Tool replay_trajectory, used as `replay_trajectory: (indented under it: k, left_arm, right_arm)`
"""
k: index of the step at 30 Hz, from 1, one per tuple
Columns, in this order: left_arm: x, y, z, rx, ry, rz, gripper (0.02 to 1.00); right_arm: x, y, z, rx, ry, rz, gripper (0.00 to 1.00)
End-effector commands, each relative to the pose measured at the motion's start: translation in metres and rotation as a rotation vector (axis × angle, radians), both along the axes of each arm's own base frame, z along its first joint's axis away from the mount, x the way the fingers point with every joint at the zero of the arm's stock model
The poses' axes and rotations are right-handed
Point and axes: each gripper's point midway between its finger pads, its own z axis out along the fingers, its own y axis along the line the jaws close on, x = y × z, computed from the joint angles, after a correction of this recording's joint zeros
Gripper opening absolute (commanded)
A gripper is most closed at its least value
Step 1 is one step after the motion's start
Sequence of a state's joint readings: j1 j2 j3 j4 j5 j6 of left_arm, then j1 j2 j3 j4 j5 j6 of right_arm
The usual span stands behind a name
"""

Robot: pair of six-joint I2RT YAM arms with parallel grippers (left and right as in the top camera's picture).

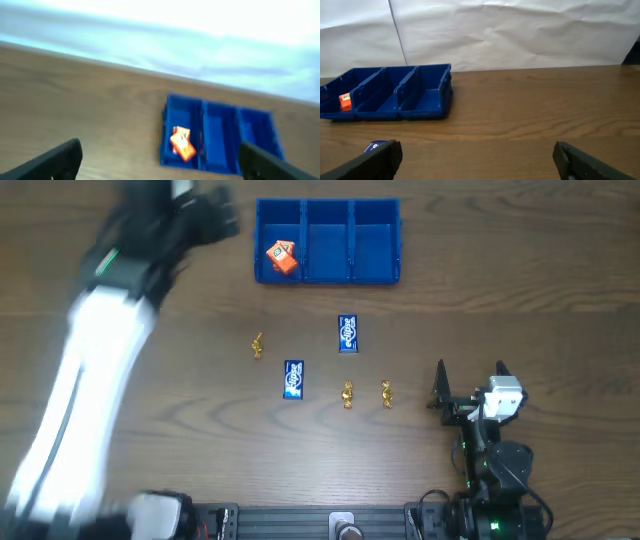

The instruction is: Sort Candies Into Trays

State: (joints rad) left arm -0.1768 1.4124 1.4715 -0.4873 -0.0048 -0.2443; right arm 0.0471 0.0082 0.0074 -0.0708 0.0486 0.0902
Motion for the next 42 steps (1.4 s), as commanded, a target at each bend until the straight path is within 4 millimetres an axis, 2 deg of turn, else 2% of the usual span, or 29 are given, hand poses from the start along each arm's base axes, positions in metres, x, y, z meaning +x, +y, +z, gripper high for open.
replay_trajectory:
  k: [1, 3, 7, 11, 18, 22, 23, 27, 42]
  left_arm:
    - [-0.094, 0.03, -0.009, 0.112, -0.139, -0.025, 1.0]
    - [-0.126, 0.041, -0.016, 0.132, -0.226, -0.015, 1.0]
    - [-0.165, 0.045, -0.032, 0.156, -0.428, -0.03, 1.0]
    - [-0.183, 0.045, -0.056, 0.148, -0.563, -0.048, 0.998]
    - [-0.186, 0.05, -0.123, 0.152, -0.525, -0.034, 0.998]
    - [-0.185, 0.05, -0.15, 0.152, -0.501, -0.036, 0.998]
    - [-0.183, 0.05, -0.165, 0.151, -0.475, -0.037, 0.998]
    - [-0.185, 0.05, -0.189, 0.15, -0.383, -0.044, 0.998]
    - [-0.185, 0.051, -0.19, 0.152, -0.375, -0.041, 0.998]
  right_arm:
    - [0.0, -0.003, 0.0, -0.014, 0.002, -0.012, 0.998]
    - [0.0, -0.003, 0.0, -0.014, 0.001, -0.012, 0.998]
    - [0.0, -0.003, 0.0, -0.014, 0.001, -0.012, 0.998]
    - [0.0, -0.003, 0.0, -0.014, 0.001, -0.012, 0.998]
    - [0.0, -0.003, 0.0, -0.014, 0.001, -0.012, 0.998]
    - [0.0, -0.003, 0.0, -0.014, 0.001, -0.012, 0.998]
    - [0.0, -0.003, 0.0, -0.014, 0.001, -0.012, 0.998]
    - [0.0, -0.003, 0.0, -0.014, 0.001, -0.012, 0.998]
    - [0.0, -0.003, 0.0, -0.014, 0.001, -0.012, 0.998]
